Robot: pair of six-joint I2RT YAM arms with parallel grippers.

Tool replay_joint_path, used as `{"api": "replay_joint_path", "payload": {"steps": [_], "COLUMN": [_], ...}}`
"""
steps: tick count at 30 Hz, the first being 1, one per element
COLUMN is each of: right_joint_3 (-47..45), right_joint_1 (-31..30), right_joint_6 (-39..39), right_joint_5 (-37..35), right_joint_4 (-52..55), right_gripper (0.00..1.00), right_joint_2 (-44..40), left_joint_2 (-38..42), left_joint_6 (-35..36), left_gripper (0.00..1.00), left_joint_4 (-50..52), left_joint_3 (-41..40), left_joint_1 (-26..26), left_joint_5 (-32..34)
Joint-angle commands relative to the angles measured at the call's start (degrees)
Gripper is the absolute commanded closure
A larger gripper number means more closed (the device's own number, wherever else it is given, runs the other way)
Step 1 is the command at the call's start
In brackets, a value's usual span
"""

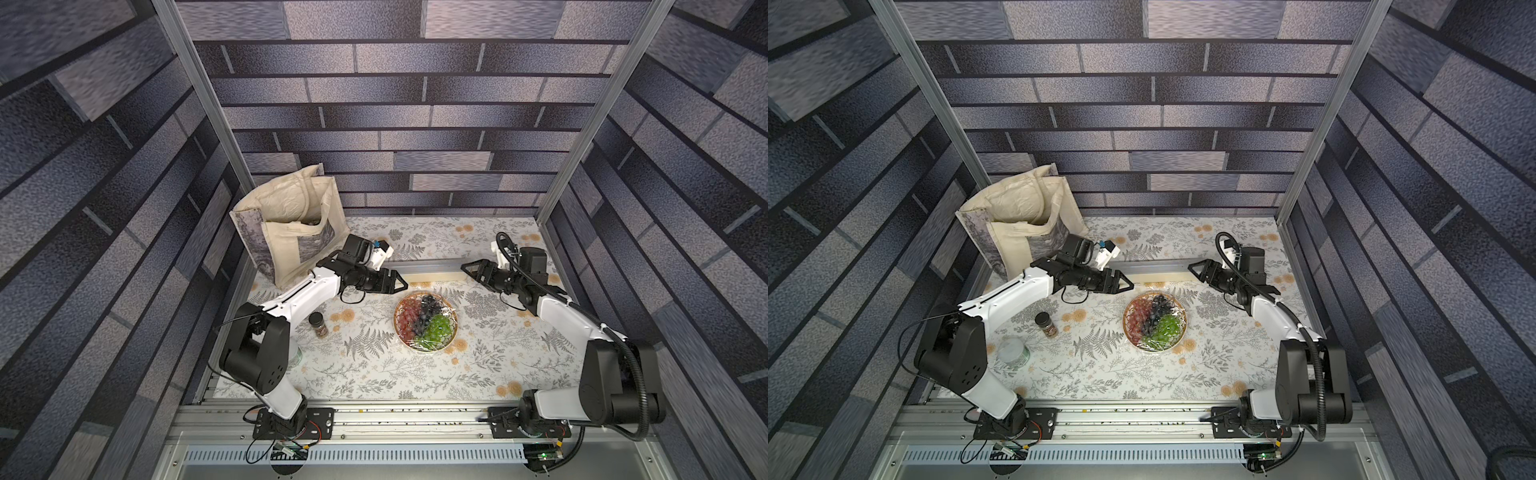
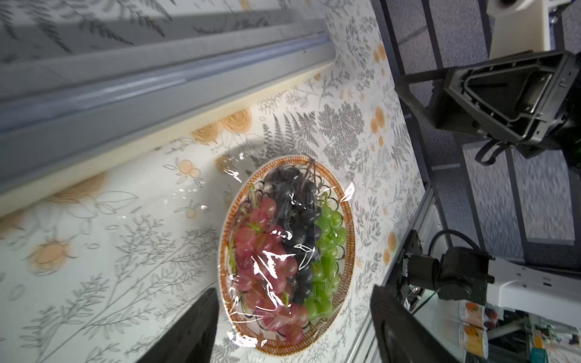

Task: Wrap the plate with plastic wrap
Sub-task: Move the plastic wrap cutting box to the center of the board, then cover the plate with plastic wrap.

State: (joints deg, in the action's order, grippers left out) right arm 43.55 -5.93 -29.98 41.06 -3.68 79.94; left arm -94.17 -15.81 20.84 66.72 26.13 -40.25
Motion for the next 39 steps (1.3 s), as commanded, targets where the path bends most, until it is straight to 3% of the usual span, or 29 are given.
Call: {"api": "replay_joint_path", "payload": {"steps": [1, 8, 21, 39], "right_joint_3": [-2.33, -0.53, -1.95, -10.23], "right_joint_1": [-3.61, -5.67, -7.11, -12.80], "right_joint_6": [-2.54, -4.89, -6.57, -29.77], "right_joint_5": [2.03, -0.36, 3.38, 7.03], "right_joint_4": [-2.59, -7.29, -8.54, -37.62], "right_gripper": [0.25, 0.13, 0.07, 0.03], "right_joint_2": [3.52, 10.68, 15.89, 19.99], "left_joint_2": [-3.32, -6.36, -12.68, -16.89], "left_joint_6": [-0.65, -2.61, -2.53, -5.94], "left_gripper": [0.22, 0.17, 0.16, 0.14], "left_joint_4": [-0.84, -1.96, 1.59, 0.62], "left_joint_3": [-1.58, -0.46, 0.78, 3.39], "left_joint_1": [-0.11, -1.33, 0.18, 2.70], "left_joint_5": [-1.06, 1.80, -6.77, -14.60]}}
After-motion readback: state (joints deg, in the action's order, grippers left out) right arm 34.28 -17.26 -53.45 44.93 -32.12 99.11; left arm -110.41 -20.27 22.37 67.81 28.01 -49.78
